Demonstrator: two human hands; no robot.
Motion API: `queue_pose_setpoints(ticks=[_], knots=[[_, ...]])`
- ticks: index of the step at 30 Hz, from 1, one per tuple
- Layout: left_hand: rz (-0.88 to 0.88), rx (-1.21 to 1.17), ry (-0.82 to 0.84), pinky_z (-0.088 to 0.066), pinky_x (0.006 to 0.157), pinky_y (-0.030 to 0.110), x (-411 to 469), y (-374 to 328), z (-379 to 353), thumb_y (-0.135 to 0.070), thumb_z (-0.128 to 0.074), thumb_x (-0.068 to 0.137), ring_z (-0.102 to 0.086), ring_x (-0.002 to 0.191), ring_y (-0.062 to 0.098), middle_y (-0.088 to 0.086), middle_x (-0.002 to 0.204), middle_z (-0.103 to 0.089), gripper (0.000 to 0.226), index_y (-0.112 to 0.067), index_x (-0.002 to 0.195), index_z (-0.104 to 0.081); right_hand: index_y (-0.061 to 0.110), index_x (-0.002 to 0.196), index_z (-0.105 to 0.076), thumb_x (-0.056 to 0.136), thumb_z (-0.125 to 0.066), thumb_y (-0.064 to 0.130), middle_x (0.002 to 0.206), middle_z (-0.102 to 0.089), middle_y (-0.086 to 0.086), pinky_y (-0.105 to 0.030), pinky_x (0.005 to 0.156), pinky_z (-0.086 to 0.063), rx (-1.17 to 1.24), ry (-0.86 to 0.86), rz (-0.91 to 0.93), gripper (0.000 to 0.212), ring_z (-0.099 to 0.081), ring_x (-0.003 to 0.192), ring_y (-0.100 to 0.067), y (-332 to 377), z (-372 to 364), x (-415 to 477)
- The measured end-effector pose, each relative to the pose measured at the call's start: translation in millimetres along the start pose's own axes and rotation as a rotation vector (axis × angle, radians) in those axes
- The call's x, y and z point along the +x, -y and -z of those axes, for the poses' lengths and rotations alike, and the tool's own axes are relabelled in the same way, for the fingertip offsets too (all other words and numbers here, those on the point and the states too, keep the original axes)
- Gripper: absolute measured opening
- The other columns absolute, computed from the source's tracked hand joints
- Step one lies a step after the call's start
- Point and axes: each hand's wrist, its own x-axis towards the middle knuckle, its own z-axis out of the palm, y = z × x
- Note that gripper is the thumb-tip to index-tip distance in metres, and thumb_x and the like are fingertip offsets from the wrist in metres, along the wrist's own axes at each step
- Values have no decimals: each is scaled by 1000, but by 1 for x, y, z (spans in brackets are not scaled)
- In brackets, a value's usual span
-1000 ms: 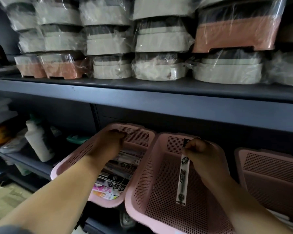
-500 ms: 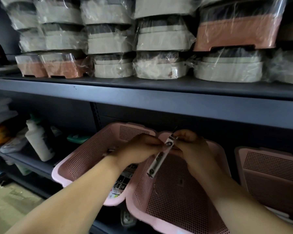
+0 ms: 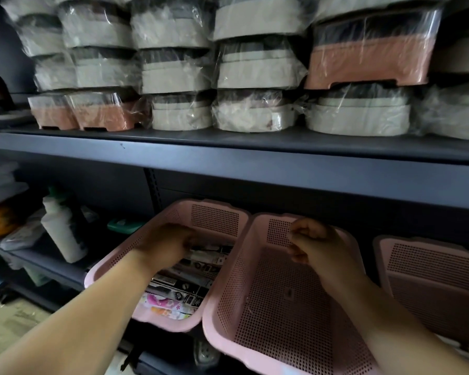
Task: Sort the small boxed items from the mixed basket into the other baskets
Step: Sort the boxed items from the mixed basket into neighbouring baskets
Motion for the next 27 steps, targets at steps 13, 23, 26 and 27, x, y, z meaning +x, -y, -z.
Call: queue_pose_setpoints(ticks=[13, 23, 26, 27], knots=[[-196, -296, -92, -59, 86, 35, -2, -99, 18, -22, -63, 97, -68, 94, 2, -19, 105, -72, 23, -40, 106, -74, 21, 92, -72, 94, -66, 11, 85, -73, -10, -32, 70, -60, -42, -45, 36, 12, -72, 79, -23, -8, 42, 2], [-484, -295, -132, -49, 93, 27, -27, -291, 1, -43, -62, 100, -61, 119, 8, -18, 131, -64, 32, -43, 132, -62, 25, 98, -69, 85, -73, 13, 95, -68, 7, -11, 77, -45, -582, -133, 247, 18, -66, 91, -11, -15, 168, -35], [-537, -309, -98, -51, 100, 31, -30, -346, -13, -47, -65, 97, -61, 123, 13, -12, 137, -64, 39, -41, 135, -62, 20, 101, -70, 84, -73, 12, 99, -66, 5, -24, 85, -48, -653, -196, 233, 19, -66, 94, -14, -23, 221, -56], [-562, -296, -98, -49, 103, 30, -32, -365, -17, -48, -65, 97, -59, 127, 15, -10, 141, -63, 43, -38, 138, -61, 21, 101, -70, 85, -73, 13, 97, -65, 7, -20, 82, -47, -693, -215, 243, 18, -66, 92, -13, -28, 239, -63]])
